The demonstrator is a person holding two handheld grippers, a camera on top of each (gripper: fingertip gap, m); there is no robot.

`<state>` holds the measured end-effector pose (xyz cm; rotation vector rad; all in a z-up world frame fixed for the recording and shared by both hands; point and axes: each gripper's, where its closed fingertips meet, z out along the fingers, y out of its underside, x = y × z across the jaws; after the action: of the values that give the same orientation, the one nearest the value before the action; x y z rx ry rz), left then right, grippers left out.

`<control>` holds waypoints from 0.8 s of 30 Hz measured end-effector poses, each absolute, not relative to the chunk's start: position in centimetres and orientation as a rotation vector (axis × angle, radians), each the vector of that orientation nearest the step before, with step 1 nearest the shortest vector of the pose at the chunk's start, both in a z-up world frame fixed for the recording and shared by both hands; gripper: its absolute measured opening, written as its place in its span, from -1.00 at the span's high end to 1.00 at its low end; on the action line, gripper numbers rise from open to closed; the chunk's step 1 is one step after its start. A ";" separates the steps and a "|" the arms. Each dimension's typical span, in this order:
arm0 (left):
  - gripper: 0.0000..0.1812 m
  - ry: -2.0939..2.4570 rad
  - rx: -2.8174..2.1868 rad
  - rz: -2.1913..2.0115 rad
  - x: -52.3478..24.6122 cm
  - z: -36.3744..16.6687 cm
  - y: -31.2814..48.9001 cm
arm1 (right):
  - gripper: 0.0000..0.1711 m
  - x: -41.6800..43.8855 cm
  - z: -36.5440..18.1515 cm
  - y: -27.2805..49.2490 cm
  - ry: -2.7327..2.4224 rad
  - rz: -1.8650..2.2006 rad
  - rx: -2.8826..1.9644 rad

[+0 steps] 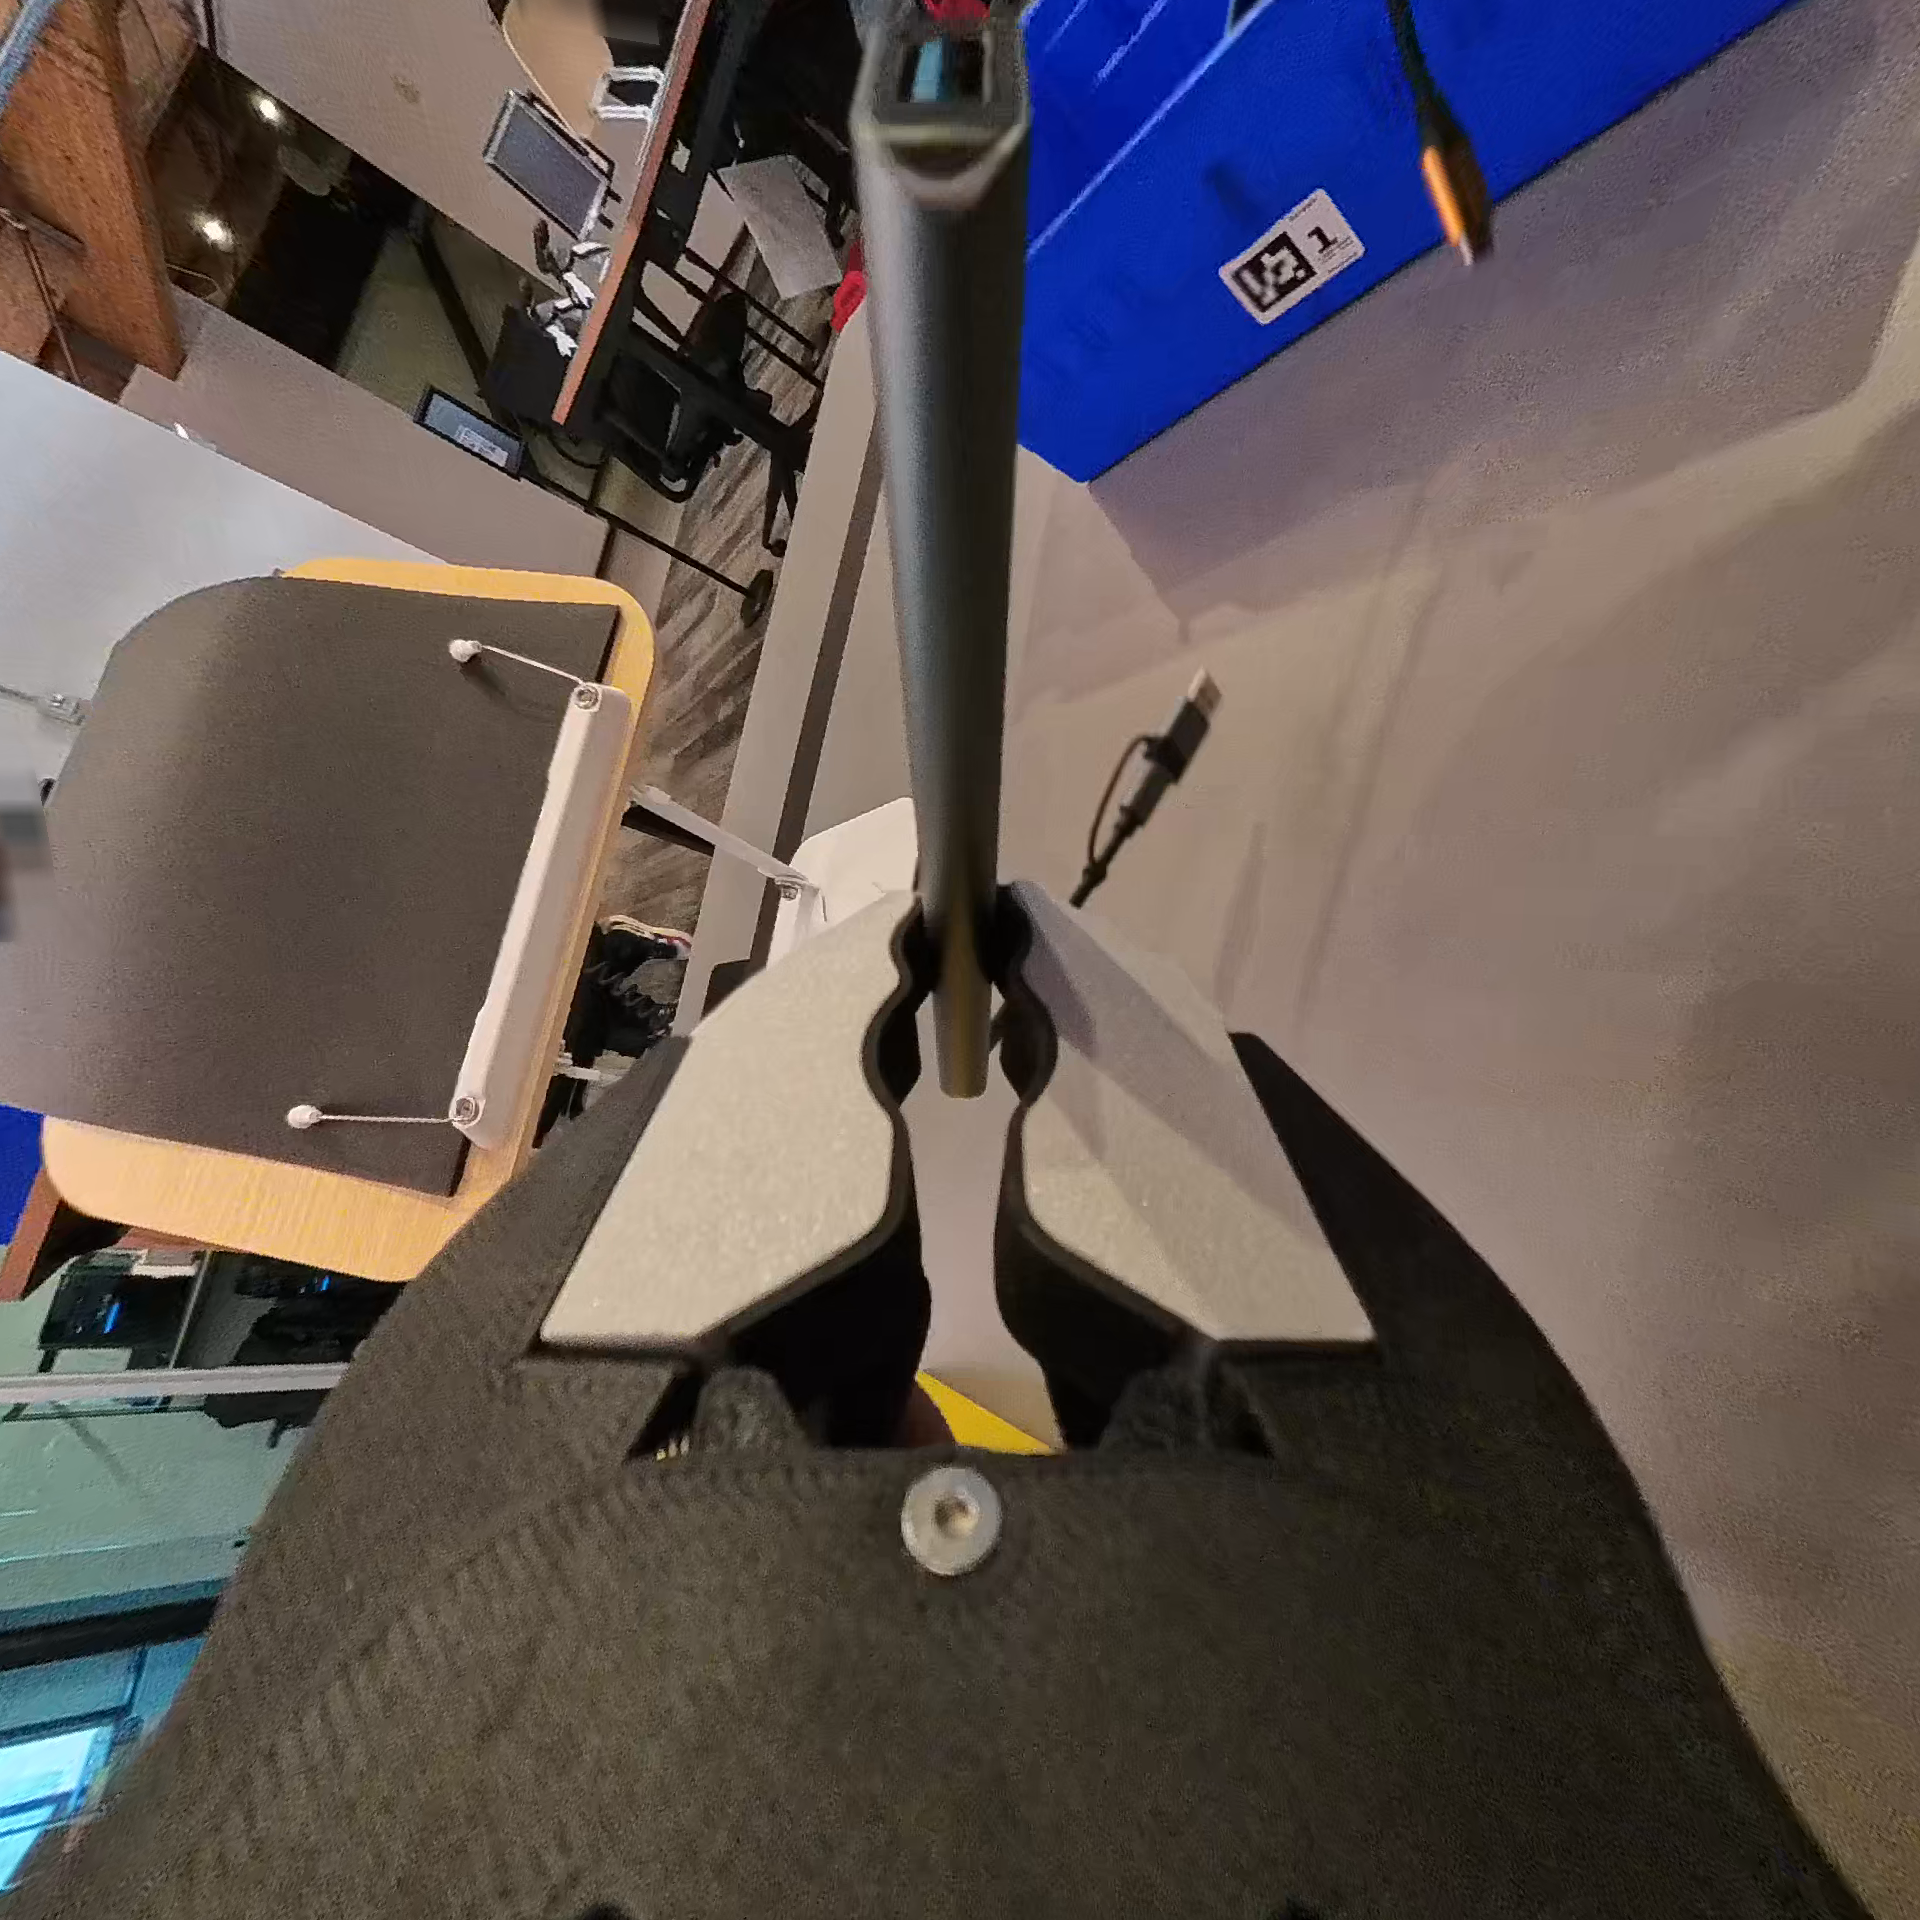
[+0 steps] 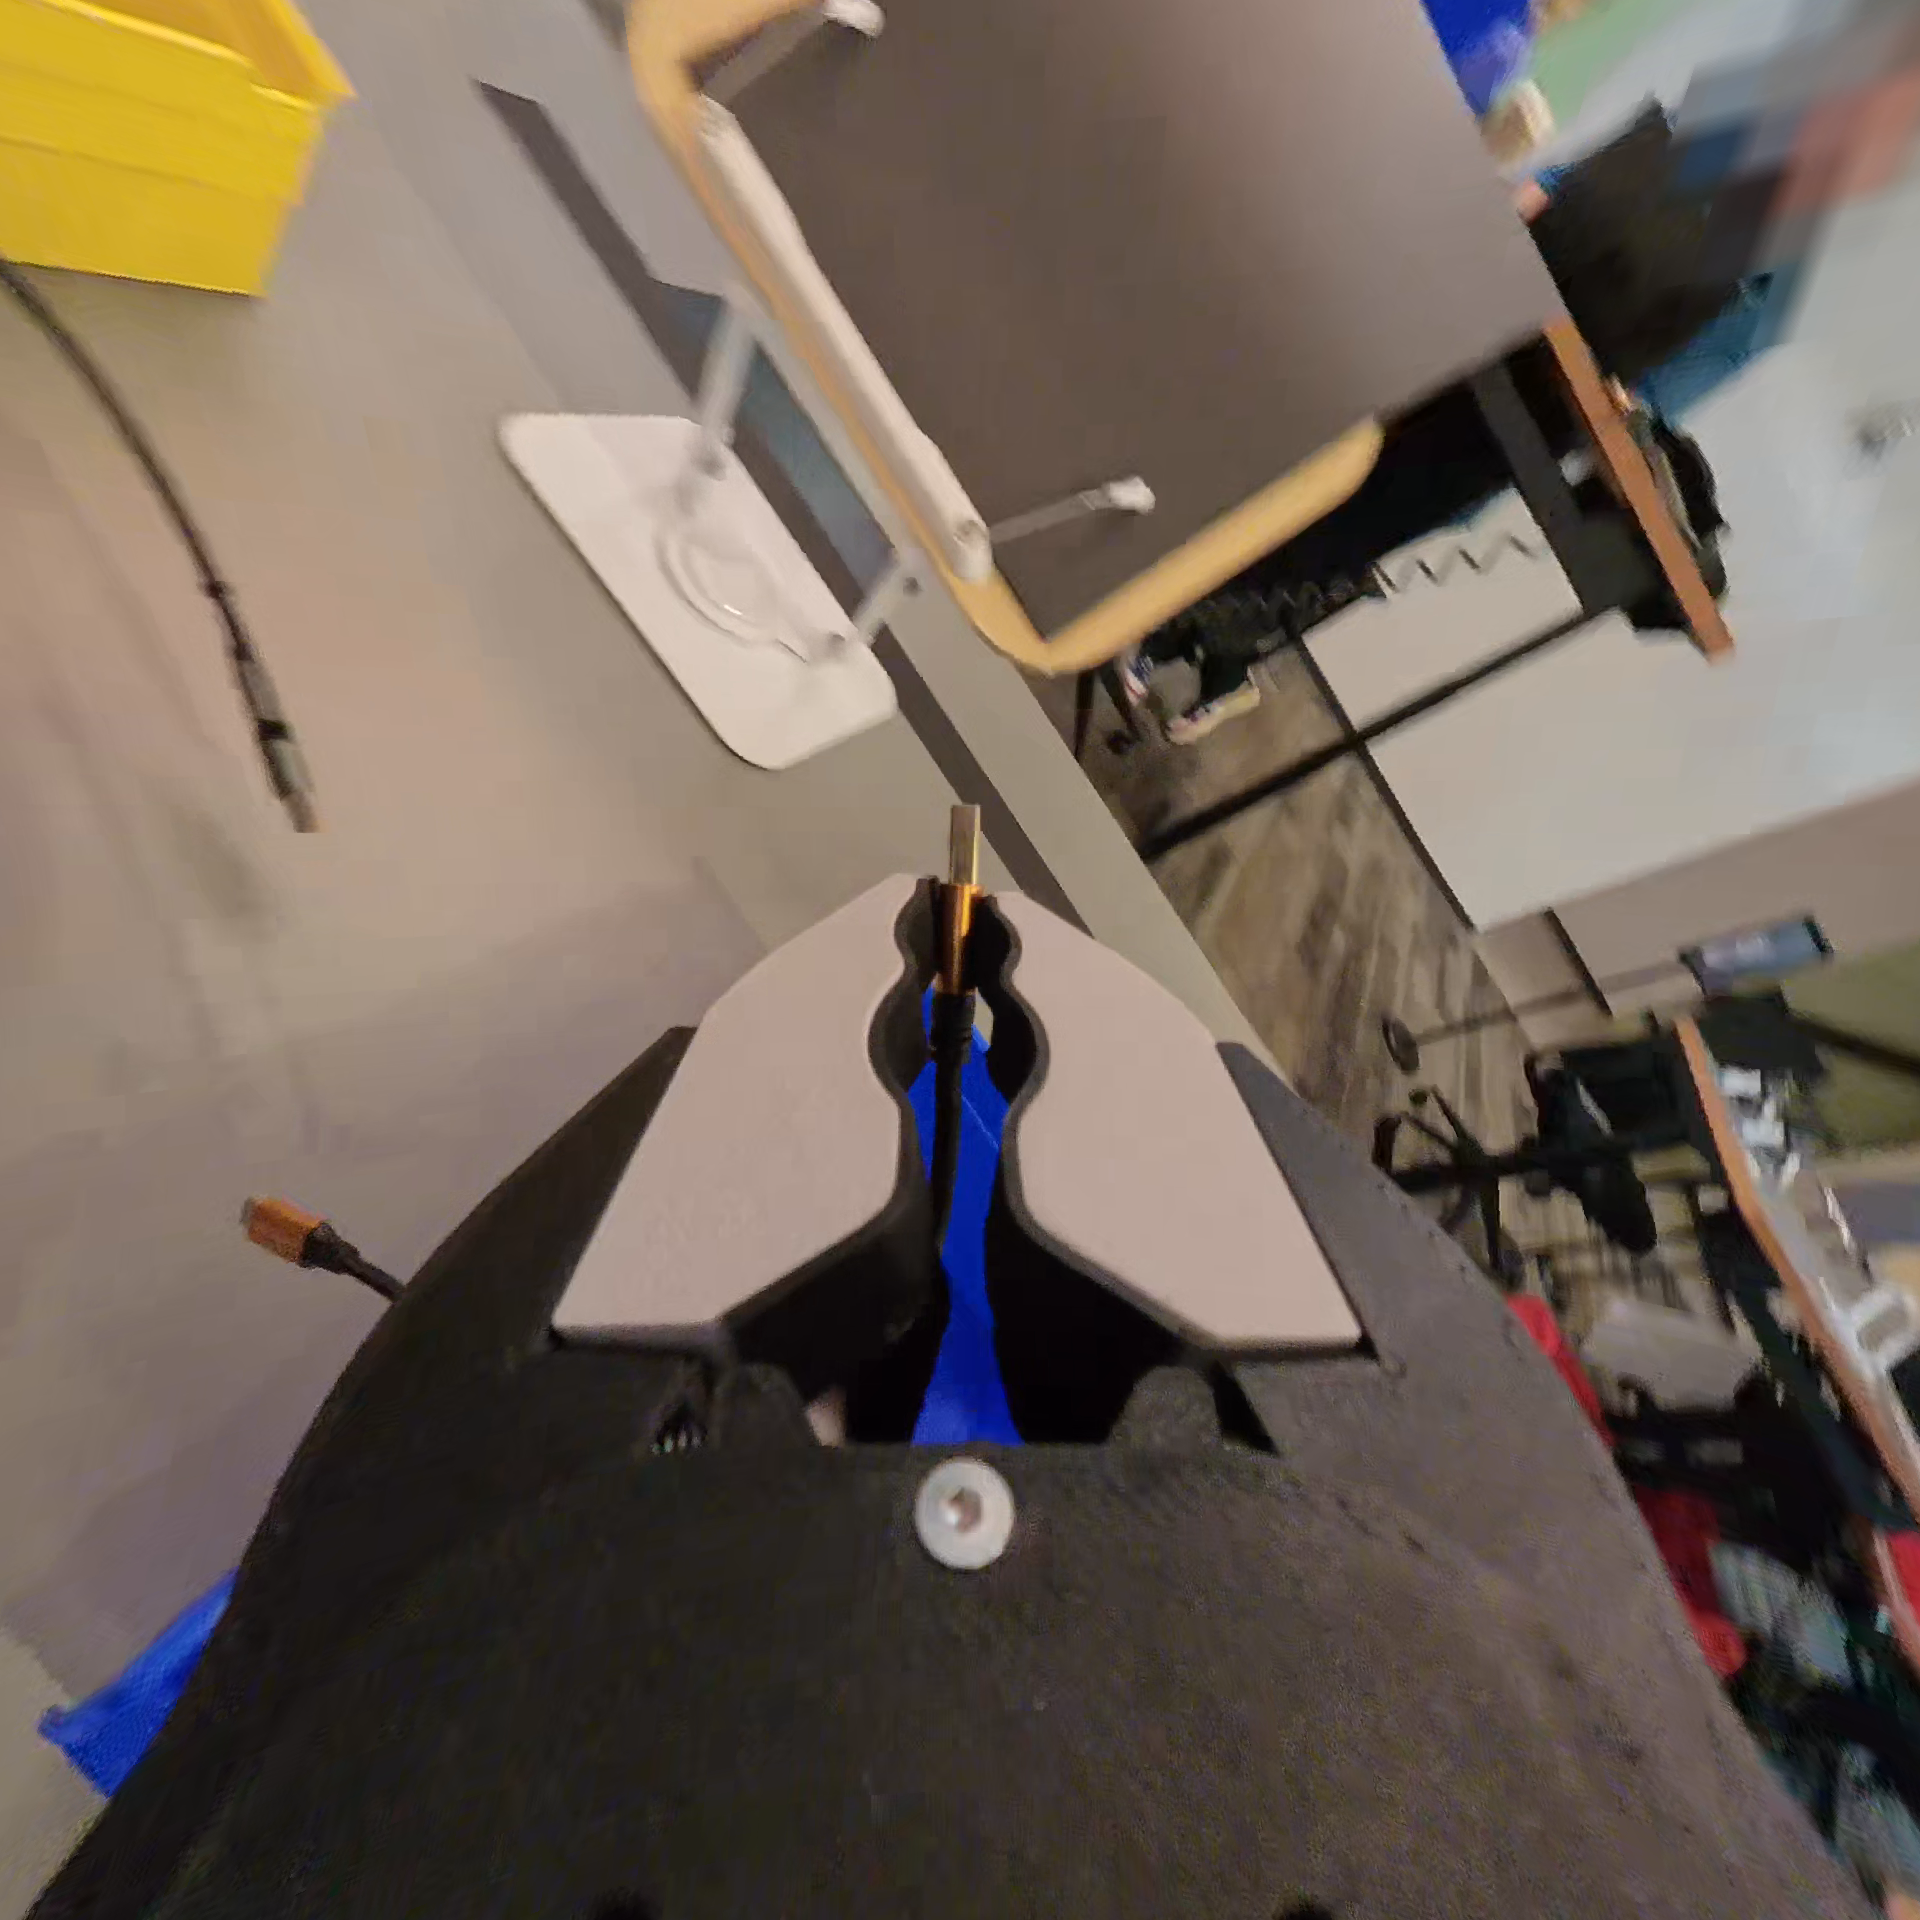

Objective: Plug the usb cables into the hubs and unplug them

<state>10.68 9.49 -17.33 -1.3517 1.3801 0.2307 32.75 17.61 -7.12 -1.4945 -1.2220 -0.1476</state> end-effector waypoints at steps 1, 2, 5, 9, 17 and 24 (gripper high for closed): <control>0.88 1.389 -1.353 0.243 10.6 -17.6 9.5 | 0.92 34.6 -6.9 18.0 -1.165 -0.158 -1.529; 0.88 1.398 -1.354 0.254 10.5 -17.8 9.6 | 0.92 36.4 -6.7 18.3 -1.104 -0.169 -1.559; 0.88 1.414 -1.355 0.261 10.7 -18.3 9.6 | 0.92 41.4 -7.6 19.0 -0.950 -0.210 -1.651; 0.88 1.424 -1.355 0.268 10.8 -18.5 9.5 | 0.91 46.1 -11.0 19.4 -0.854 -0.266 -1.772; 0.88 1.428 -1.362 0.279 10.7 -19.0 9.6 | 0.92 50.2 -18.7 19.4 -0.899 -0.422 -1.970; 0.88 1.425 -1.369 0.302 10.4 -19.3 9.9 | 0.91 51.3 -22.4 19.4 -1.043 -0.591 -2.051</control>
<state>10.38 9.85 -19.28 -1.3690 1.4248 0.3018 51.28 19.37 -22.42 -2.0512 -1.0428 -0.5909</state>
